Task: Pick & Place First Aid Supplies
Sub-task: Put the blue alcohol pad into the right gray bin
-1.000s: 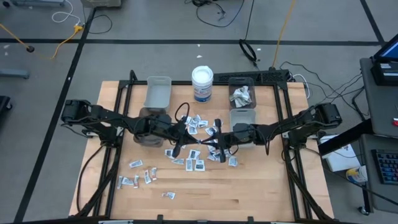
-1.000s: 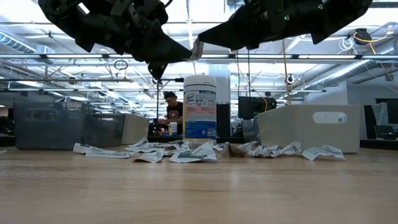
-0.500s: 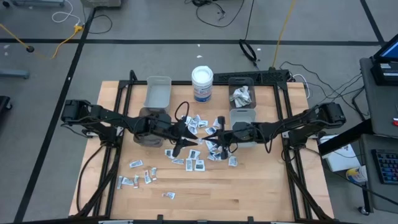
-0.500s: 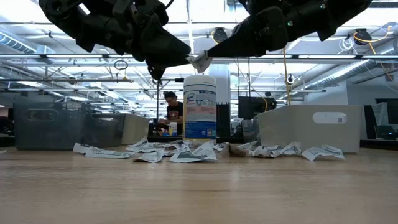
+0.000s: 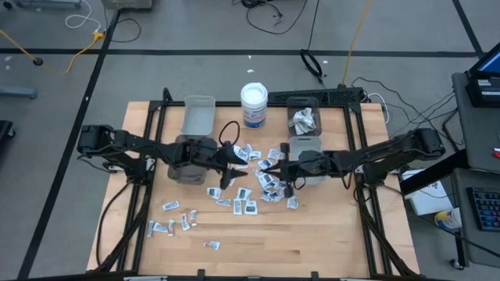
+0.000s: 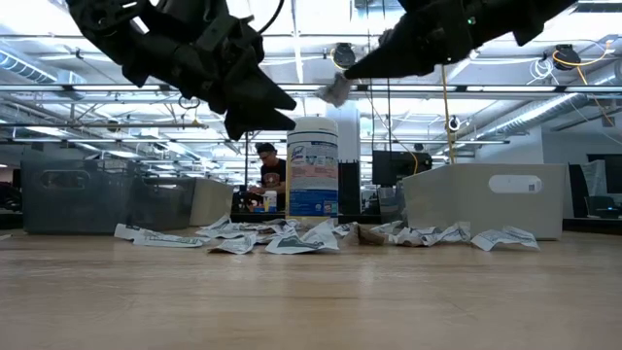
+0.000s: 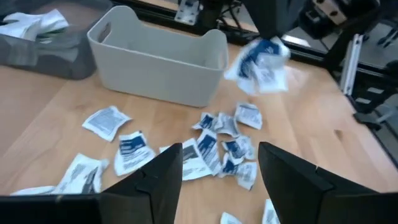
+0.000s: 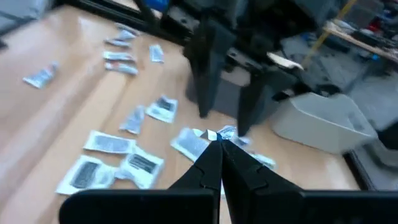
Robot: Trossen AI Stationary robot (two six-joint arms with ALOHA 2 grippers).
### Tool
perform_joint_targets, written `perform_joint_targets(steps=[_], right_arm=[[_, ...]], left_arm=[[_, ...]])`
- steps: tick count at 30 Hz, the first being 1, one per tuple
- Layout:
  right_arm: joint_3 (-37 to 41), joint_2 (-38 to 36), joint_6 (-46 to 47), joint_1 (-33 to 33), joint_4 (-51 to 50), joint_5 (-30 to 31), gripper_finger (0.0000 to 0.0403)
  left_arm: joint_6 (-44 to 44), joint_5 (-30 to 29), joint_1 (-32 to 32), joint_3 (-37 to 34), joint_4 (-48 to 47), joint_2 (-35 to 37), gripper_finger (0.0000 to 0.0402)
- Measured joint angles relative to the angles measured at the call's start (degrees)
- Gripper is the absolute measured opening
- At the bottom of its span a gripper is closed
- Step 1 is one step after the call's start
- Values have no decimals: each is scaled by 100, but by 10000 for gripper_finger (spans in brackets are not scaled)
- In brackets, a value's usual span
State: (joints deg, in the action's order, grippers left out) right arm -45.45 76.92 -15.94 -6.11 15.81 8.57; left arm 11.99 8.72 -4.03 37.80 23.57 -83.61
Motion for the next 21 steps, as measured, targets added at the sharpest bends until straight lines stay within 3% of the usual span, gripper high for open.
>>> perform_joint_targets(steps=[9, 21], right_arm=[[-2, -540, 293, 105, -1372, 645, 0], [-264, -1204, 1190, 918, -4285, 618, 0]], left_arm=[[-23, -12, -18, 0, 12, 2, 215], [20, -9, 33, 0, 9, 2, 214]])
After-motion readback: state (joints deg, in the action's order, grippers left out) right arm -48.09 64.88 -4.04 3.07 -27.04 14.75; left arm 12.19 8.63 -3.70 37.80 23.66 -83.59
